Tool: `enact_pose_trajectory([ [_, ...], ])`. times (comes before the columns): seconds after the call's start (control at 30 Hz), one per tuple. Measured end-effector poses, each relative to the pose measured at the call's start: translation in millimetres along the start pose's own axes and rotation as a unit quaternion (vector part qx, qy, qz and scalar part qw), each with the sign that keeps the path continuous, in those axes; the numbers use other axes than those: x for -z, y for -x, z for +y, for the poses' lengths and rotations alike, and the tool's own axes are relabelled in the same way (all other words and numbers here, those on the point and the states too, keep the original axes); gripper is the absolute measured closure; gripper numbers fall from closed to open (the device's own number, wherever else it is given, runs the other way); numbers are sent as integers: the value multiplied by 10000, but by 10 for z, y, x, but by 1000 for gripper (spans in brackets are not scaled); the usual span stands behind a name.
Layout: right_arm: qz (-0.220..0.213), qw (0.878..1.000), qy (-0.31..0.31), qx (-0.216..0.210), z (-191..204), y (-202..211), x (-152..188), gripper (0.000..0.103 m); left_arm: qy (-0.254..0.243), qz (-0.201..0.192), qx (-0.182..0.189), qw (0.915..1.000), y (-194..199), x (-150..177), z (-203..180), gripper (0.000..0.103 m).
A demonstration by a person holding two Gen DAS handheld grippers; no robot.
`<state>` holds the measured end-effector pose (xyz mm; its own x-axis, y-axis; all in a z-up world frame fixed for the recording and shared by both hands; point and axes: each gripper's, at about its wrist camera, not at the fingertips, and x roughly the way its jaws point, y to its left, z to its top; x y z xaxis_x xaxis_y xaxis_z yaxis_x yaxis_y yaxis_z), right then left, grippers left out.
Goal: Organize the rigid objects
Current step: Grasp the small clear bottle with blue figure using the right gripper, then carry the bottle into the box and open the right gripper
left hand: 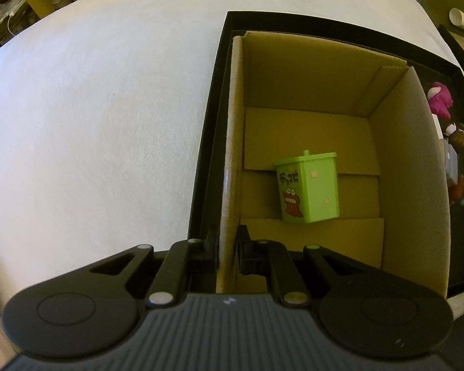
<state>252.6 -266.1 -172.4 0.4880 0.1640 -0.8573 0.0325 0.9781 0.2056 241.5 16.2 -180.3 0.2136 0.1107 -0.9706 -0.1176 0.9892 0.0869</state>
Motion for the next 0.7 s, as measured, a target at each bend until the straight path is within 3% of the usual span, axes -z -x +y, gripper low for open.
enact_pose_trajectory([
  [0.7, -453, 9977, 482, -130, 301, 412, -31, 82, -139, -23, -185, 9997, 0, -19, -108, 92],
])
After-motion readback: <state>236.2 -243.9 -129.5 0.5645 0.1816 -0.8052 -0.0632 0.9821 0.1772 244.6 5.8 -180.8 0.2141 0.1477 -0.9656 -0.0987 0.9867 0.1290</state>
